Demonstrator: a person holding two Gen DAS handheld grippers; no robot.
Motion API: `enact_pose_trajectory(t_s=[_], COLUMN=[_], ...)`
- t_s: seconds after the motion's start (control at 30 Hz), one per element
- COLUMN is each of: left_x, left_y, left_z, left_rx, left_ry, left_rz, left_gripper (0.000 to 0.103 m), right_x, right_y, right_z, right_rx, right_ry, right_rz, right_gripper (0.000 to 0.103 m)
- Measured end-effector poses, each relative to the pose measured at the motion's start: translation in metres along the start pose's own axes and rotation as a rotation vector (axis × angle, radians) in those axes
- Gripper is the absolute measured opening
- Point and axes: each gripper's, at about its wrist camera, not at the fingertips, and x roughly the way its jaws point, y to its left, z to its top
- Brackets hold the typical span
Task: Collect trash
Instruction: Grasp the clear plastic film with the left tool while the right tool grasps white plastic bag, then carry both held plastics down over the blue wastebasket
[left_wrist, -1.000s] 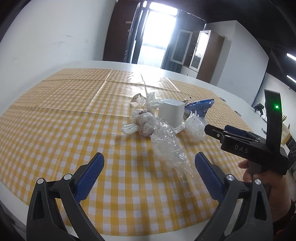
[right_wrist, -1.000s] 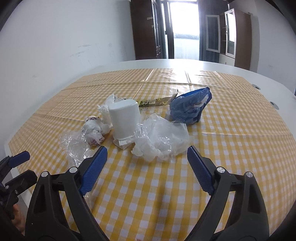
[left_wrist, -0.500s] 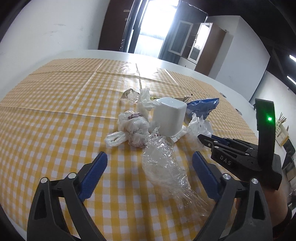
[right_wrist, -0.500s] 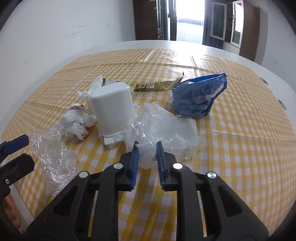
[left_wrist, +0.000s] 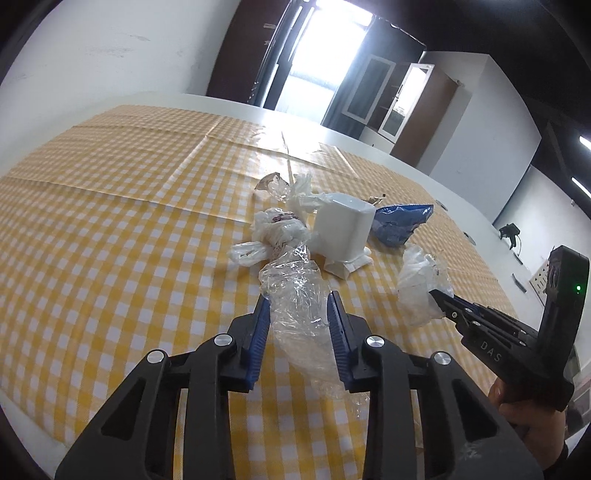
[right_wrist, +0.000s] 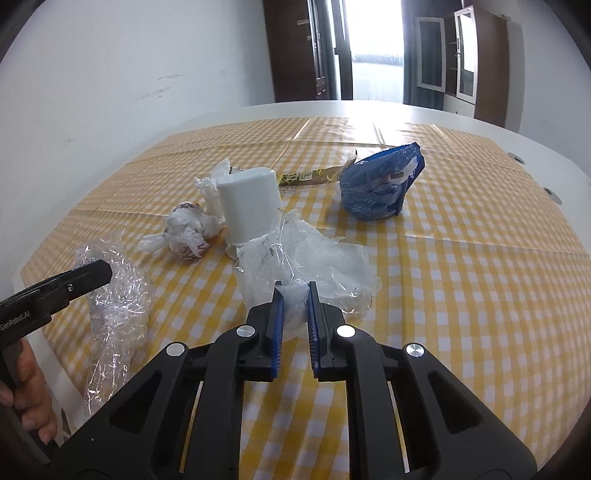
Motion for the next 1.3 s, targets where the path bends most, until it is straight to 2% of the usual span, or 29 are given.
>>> enact_pose_trajectory(t_s=[0.2,0.47,0.63,0.87,1.03,1.3], left_x=[-0.031,-0.081,-0.113,-0.154,-0.171,-0.186], left_y=[0.005,-0.014,-0.019,-0.024,-0.024,-0.019], left_z=[-0.017,-0.042,-0.056,-0.080,-0.108,-0.149], left_rx=[-0.011,0.081,0.101,0.149,0.170,0.216], left_ry=[-0.036,-0.094,-0.118,-0.158,-0.125,-0.093], left_rz=[-0.025,-0.047,-0.128,-0.126,-0.132,-0.086], left_gripper=[0.028,0.028,0.028,0.028,0.028,0.028], right_x=[-0.043,-0.087,-0.122,-0.157,-0.176,-0.187], right_y=[0.016,0.037,0.048,0.076,0.083,0.086], right_z=[-0.017,-0.037,-0.059,-0.089,-0.110,-0.158], right_rx=[0.004,-0.045,-0.031,-0.078,-0.073,-0.095], right_ry=[-0.086,-0.137,-0.196,-0.215,-0.208,-0.157], right_rz=[0.026,0.047,0.067,0.154,0.193,0.197], right_gripper=[0.011,0.011,0.011,0.011,0.011,0.011])
